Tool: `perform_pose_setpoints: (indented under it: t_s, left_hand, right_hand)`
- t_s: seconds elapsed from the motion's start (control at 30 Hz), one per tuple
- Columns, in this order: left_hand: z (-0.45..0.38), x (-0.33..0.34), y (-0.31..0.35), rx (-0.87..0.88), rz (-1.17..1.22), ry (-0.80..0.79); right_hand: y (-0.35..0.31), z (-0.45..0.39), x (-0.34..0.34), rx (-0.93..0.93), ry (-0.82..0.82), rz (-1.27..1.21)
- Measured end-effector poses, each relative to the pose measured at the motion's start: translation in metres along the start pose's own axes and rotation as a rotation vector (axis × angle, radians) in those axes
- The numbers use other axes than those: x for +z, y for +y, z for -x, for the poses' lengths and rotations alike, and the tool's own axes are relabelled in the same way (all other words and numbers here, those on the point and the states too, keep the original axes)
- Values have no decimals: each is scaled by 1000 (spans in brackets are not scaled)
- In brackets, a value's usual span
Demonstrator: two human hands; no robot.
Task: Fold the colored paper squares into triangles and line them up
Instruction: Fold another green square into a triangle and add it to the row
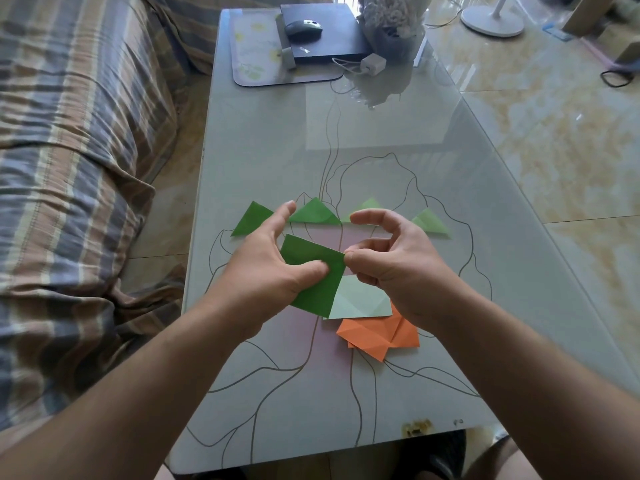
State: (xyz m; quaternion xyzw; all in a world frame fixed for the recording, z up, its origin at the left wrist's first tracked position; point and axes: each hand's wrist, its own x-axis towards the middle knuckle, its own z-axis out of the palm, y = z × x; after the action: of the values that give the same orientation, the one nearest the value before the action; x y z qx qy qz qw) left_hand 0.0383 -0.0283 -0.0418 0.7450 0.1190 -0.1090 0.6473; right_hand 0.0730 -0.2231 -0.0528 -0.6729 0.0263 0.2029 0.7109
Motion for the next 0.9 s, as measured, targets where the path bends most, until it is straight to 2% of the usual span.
perform_pose_setpoints:
  t_s: [0.17, 0.27, 0.5, 0.6, 0.7, 0.9]
  left_hand:
    - [0, -2, -1, -14, 22, -19]
    - [1, -1, 2, -45, 80, -48]
    - [-3, -6, 2, -126, 179, -46]
    - [-1, -5, 5, -198, 352, -109]
    - [0, -6, 6, -258, 354, -208]
    - [-5, -6, 5, -274, 378, -79]
  right_hand:
    - [-1, -1, -3, -8, 21, 1]
    - [-2, -1, -5, -42, -59, 32]
    - [-4, 2, -14, -324, -186, 528]
    - [-2, 4, -8, -368, -224, 522]
    - [1, 2, -8, -418, -173, 499]
    - [4, 1, -13, -368, -166, 548]
